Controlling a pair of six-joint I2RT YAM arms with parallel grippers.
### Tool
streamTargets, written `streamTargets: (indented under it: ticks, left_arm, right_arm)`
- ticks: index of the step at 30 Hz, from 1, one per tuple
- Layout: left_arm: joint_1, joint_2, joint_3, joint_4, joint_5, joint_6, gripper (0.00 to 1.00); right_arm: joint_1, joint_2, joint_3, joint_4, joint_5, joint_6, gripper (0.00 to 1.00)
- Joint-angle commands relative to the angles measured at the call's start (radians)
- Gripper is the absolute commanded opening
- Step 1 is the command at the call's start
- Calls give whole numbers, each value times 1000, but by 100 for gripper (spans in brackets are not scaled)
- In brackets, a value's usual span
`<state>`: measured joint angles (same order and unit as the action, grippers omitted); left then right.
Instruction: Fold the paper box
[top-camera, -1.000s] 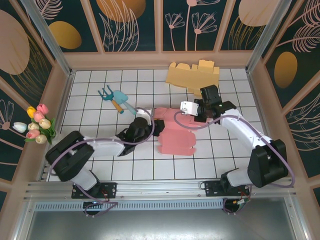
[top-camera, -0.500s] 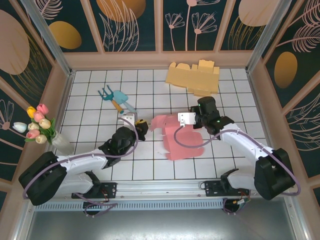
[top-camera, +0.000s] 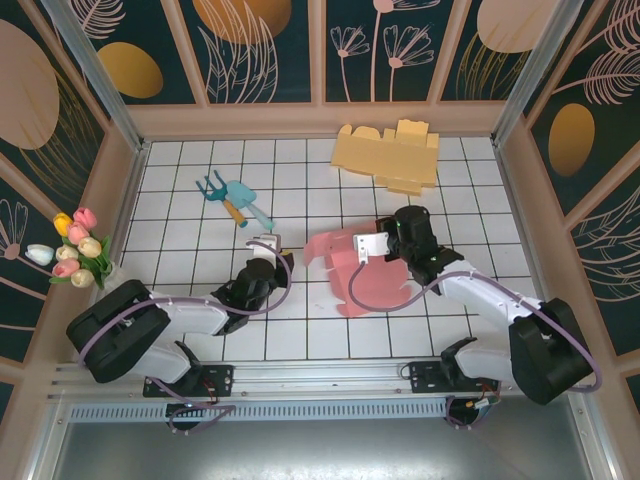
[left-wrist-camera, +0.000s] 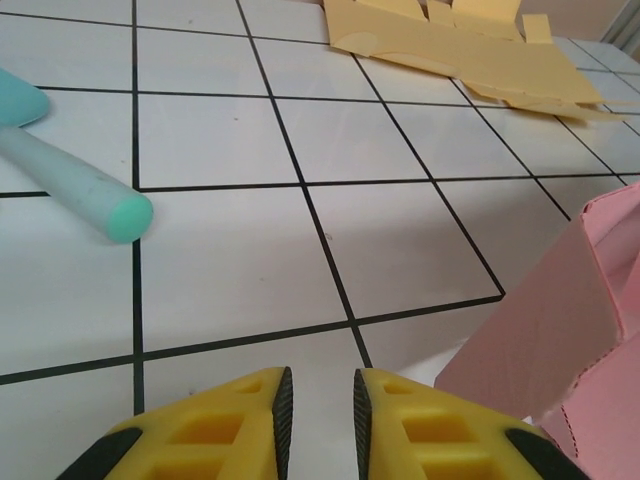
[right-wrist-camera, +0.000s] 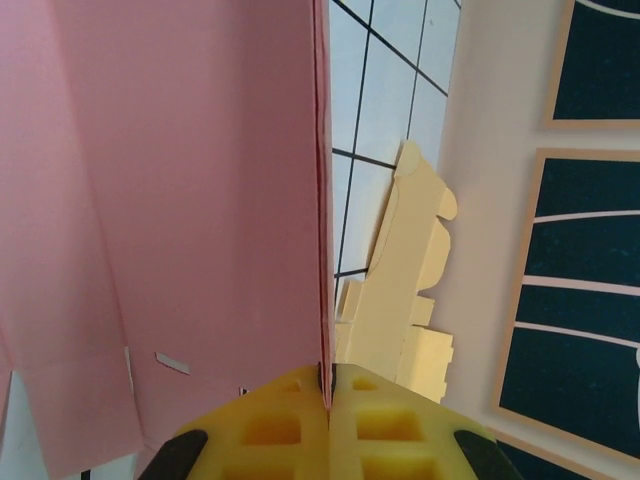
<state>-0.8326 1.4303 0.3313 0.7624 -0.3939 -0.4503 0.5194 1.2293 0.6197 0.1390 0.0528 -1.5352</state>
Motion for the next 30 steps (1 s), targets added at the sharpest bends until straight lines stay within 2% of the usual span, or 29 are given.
streamTargets:
  ticks: [1,5,13,19,24,30]
  left_arm:
    - [-7,16,20,65,13,40,27]
    - [-6,2,11,55,-32,55,28]
    - [-6,-39,14,-24,-128,46,28]
    - [2,-163,-46,-70,-207,-13,29]
    - [36,-246,-84,-86,-178,-12,34]
    - [68,-124,-113,92,-76,19,36]
  right_arm:
    - [17,-10,-14,131,-7,-9,0]
    - [22,10,-14,208,-23,15,0]
    - [83,113,35,228,-33,68,0]
    - [85,216,65,232,-32,75,0]
    - [84,268,86,218,-30,25,0]
    - [80,284,61,258,-27,-24,0]
